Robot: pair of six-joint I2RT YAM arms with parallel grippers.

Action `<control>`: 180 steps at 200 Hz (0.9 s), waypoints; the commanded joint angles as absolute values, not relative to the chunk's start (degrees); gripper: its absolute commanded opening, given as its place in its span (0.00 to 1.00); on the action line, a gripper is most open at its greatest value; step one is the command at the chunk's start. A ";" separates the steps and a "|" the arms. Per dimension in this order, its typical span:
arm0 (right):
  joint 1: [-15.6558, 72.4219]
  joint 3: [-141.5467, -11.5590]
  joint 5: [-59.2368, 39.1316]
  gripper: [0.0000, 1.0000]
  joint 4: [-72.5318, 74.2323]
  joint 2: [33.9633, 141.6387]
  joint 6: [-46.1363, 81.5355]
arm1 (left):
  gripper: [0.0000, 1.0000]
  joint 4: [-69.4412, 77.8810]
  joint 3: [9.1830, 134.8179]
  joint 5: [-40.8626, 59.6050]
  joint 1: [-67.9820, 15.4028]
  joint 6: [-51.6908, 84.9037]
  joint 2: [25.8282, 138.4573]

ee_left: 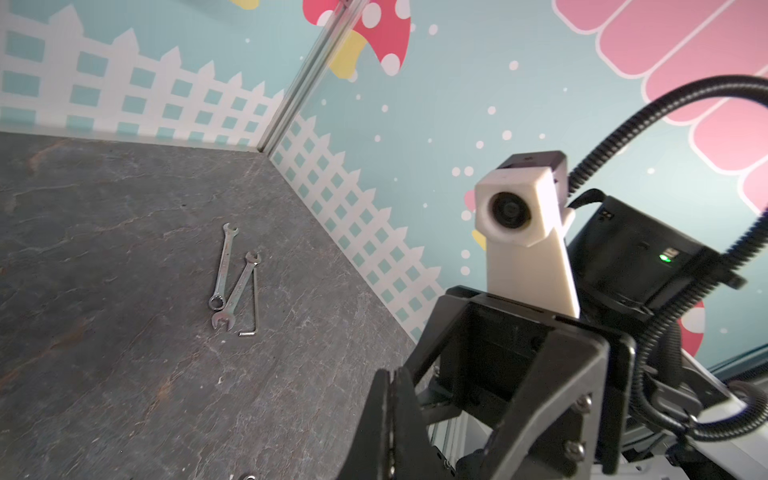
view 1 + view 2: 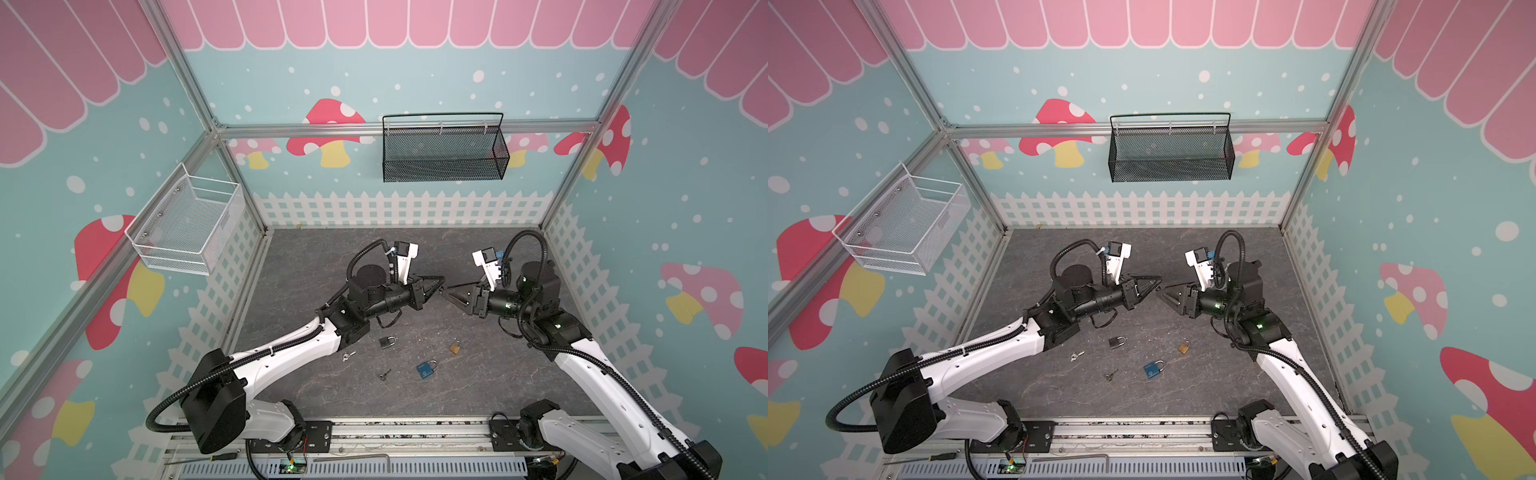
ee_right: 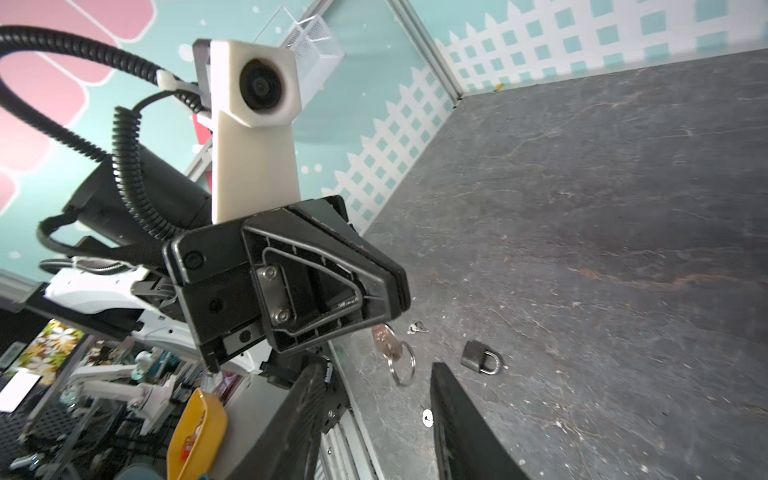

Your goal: Unlock with the key

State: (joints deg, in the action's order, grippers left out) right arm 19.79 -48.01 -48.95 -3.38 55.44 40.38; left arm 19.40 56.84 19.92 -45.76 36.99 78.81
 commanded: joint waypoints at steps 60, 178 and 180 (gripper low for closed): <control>17.50 -45.62 -53.80 0.40 4.92 55.90 43.85 | 0.00 23.32 58.18 25.98 -45.44 35.42 77.01; 17.31 -42.19 -57.84 0.28 15.69 55.73 49.18 | 0.00 26.02 59.14 27.41 -46.05 37.16 78.60; 17.31 -42.19 -57.92 0.28 15.83 55.70 49.32 | 0.00 26.02 59.21 27.42 -46.05 37.17 78.65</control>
State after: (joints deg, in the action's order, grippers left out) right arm 17.58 -42.76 -56.62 12.78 56.16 48.18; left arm 23.42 57.30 25.98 -45.78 36.84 78.11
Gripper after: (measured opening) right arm 0.280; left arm 0.047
